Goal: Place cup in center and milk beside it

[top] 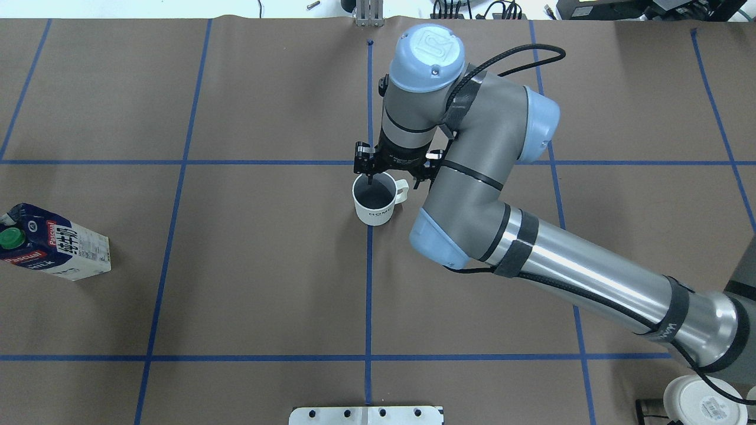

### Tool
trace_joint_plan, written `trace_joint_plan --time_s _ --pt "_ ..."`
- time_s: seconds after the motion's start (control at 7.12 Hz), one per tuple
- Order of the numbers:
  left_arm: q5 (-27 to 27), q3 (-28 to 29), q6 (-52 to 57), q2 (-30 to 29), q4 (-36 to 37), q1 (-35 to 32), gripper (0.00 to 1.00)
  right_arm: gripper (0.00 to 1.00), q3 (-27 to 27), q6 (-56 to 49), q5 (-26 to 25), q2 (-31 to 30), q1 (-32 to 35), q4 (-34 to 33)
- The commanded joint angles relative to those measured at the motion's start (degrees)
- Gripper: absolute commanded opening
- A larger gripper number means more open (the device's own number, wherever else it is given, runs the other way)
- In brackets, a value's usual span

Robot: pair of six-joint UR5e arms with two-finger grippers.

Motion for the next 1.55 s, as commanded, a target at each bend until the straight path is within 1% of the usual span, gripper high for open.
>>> trace_joint_plan --time_s 0.0,0.14,0.28,0.42,0.56,0.7,0.84,0.98,1.12,1.26,1.4 --pt "0.03 -8.83 -23.23 -0.28 -0.66 7.5 0.98 1.0 9.67 -0.28 1.5 -9.47 2.45 -0.09" --pt "0.46 -11.48 -30.36 -0.54 -0.57 11.79 0.98 1.0 14.24 -1.85 1.51 -14.66 3.95 0.0" --pt "5.43 -15.07 -39.66 -1.41 -0.57 17.57 0.98 1.0 17.07 -4.74 1.42 -18.54 4.75 0.0" --pt "8.0 -15.98 -42.28 -1.51 -0.66 20.85 0.98 1.0 18.58 -5.64 1.07 -20.66 5.01 0.0" --pt "8.11 -15.99 -42.91 -1.59 -0.66 21.32 0.98 1.0 19.29 -5.47 0.72 -20.77 4.93 -0.09" --pt "9.77 -15.21 -43.35 -1.6 -0.75 22.54 0.98 1.0 21.04 -5.47 0.54 -21.99 5.19 -0.35" --pt "11.52 -13.89 -43.27 -2.03 -1.36 24.47 0.98 1.0 20.97 -5.56 0.11 -24.0 4.15 0.08" --pt "12.24 -13.18 -43.36 -2.21 -1.54 24.75 0.98 1.0 21.06 -5.56 0.1 -24.02 4.31 0.09" --pt "12.25 -12.22 -43.36 -2.73 -1.62 24.93 0.98 1.0 21.23 -5.56 0.1 -24.11 4.31 0.09" --pt "12.16 -10.12 -43.44 -3.87 -3.19 25.1 0.98 1.0 21.15 -5.56 0.01 -24.29 4.31 0.09" --pt "12.24 -9.23 -43.44 -4.05 -3.99 25.19 0.98 1.0 21.49 -5.47 0.01 -24.46 4.49 0.09"
